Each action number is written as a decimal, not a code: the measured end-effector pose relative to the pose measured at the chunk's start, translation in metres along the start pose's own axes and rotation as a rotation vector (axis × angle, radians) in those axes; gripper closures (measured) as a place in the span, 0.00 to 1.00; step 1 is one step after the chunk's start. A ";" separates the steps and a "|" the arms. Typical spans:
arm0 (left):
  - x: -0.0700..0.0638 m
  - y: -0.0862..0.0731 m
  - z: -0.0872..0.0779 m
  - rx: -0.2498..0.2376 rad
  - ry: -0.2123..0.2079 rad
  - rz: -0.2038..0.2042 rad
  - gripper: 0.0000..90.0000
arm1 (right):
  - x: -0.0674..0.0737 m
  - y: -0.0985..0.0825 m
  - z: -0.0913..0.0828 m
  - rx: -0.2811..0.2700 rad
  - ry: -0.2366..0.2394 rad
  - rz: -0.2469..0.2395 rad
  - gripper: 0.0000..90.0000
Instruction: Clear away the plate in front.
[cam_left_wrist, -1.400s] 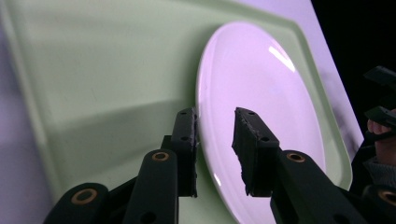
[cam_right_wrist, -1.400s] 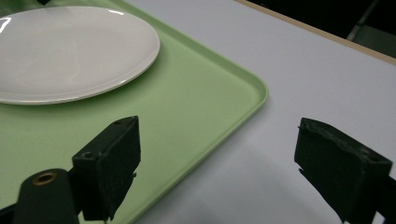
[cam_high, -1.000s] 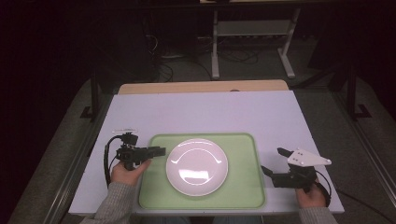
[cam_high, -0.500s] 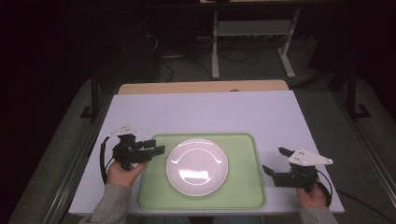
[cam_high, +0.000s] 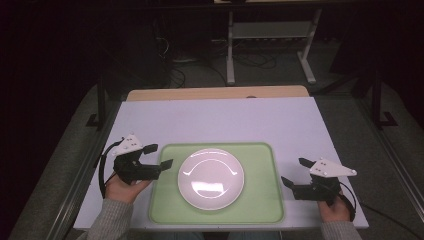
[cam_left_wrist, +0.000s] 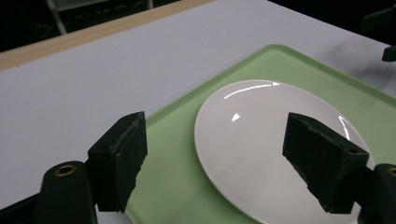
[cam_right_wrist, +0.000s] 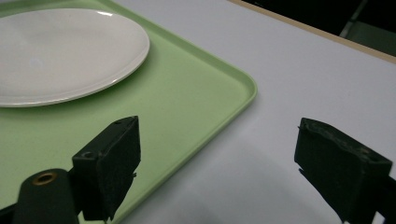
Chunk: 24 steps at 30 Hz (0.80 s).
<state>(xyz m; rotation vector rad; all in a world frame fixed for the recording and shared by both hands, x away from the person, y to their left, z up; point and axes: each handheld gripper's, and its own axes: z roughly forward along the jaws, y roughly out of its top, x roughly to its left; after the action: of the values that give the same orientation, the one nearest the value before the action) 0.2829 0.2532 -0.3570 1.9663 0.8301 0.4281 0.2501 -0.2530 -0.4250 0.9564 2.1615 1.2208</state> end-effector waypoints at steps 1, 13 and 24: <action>-0.001 -0.001 -0.001 -0.007 0.006 0.006 0.23 | 0.000 0.000 0.000 0.000 0.001 0.001 0.15; -0.006 -0.018 -0.009 -0.015 0.029 0.061 0.22 | -0.004 -0.002 -0.002 0.001 0.002 0.018 0.15; -0.004 -0.035 -0.010 -0.029 0.049 0.053 0.22 | -0.009 -0.007 -0.002 0.029 -0.009 0.035 0.15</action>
<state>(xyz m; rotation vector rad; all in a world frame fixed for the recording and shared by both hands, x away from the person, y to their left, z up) 0.2611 0.2690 -0.3819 1.9609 0.7997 0.5183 0.2522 -0.2641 -0.4297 1.0140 2.1692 1.2021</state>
